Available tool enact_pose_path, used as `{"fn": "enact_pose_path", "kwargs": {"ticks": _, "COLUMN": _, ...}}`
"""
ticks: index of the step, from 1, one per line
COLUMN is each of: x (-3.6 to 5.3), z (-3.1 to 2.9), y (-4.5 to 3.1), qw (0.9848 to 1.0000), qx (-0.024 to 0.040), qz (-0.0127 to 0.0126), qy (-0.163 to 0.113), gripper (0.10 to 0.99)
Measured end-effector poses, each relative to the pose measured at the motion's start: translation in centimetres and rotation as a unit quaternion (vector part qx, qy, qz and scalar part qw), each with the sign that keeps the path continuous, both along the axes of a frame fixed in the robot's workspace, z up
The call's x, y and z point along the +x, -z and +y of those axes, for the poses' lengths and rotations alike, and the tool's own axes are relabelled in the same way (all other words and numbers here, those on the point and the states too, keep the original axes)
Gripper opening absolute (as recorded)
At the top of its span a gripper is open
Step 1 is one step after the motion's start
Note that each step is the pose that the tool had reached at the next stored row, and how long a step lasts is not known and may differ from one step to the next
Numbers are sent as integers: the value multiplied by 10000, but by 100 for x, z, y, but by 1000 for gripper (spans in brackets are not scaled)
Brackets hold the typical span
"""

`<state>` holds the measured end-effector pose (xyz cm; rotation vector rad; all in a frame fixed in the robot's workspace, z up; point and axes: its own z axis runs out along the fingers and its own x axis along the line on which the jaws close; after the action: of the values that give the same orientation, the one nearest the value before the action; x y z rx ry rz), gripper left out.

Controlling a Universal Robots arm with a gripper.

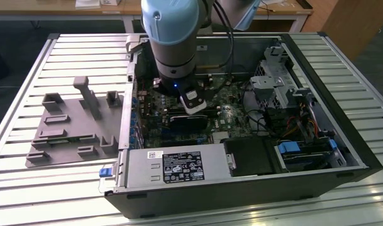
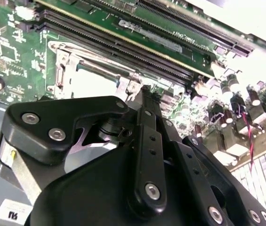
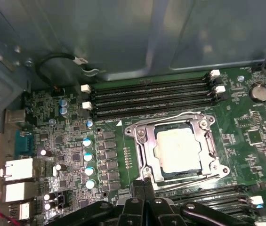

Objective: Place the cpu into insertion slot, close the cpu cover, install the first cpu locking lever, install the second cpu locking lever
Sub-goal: 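Install the second cpu locking lever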

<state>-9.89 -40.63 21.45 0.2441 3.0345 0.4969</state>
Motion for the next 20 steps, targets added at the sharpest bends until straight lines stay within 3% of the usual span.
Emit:
{"fn": "enact_pose_path", "kwargs": {"ticks": 10, "x": 3, "z": 0, "y": -165, "qw": 10000, "qx": -28, "qz": 0, "qy": -1, "gripper": 102}}
{"fn": "enact_pose_path", "kwargs": {"ticks": 16, "x": 44, "z": 0, "y": -176, "qw": 9997, "qx": -247, "qz": 0, "qy": 24, "gripper": 102}}
{"fn": "enact_pose_path", "kwargs": {"ticks": 20, "x": 135, "z": 0, "y": -176, "qw": 9995, "qx": -303, "qz": 0, "qy": 44, "gripper": 102}}
